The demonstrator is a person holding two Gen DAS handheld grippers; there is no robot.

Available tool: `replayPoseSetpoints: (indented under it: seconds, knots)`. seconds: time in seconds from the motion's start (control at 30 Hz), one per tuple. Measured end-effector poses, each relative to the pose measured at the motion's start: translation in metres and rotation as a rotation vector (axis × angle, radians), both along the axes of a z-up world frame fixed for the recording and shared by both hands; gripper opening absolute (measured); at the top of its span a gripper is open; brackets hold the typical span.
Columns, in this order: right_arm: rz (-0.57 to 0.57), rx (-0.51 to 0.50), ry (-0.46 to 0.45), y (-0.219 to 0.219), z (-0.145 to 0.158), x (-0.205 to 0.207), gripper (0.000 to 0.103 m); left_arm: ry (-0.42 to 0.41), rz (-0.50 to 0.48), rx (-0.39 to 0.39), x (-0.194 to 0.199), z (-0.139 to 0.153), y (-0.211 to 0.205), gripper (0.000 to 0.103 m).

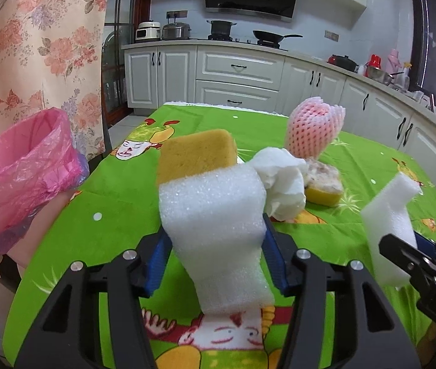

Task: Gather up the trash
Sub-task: 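Grasp a white foam block with the left tool while the right tool grasps another, then carry both foam blocks over the pink bin and open both tools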

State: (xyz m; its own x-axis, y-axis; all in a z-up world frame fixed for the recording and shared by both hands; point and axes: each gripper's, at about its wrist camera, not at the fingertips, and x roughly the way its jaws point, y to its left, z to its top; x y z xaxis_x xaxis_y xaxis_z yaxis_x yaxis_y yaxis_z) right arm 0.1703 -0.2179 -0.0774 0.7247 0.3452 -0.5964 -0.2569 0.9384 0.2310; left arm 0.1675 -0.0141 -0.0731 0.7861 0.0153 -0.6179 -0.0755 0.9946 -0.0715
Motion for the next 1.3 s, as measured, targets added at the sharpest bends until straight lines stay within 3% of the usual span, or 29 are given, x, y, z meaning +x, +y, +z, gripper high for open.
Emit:
replayPoseSetpoints:
  seconds: [0.17, 0.7, 1.3]
  knots:
    - [0.004, -0.005, -0.004, 0.003, 0.001, -0.002, 0.054, -0.023, -0.018, -0.012, -0.015, 0.007, 0.001, 0.053]
    - [0.009, -0.033, -0.015, 0.019, 0.007, -0.008, 0.054, -0.135, -0.088, 0.056, -0.044, 0.022, -0.004, 0.053]
    - [0.134, -0.118, -0.040, 0.086, 0.020, -0.012, 0.054, -0.198, -0.048, 0.080, -0.081, 0.030, 0.051, 0.053]
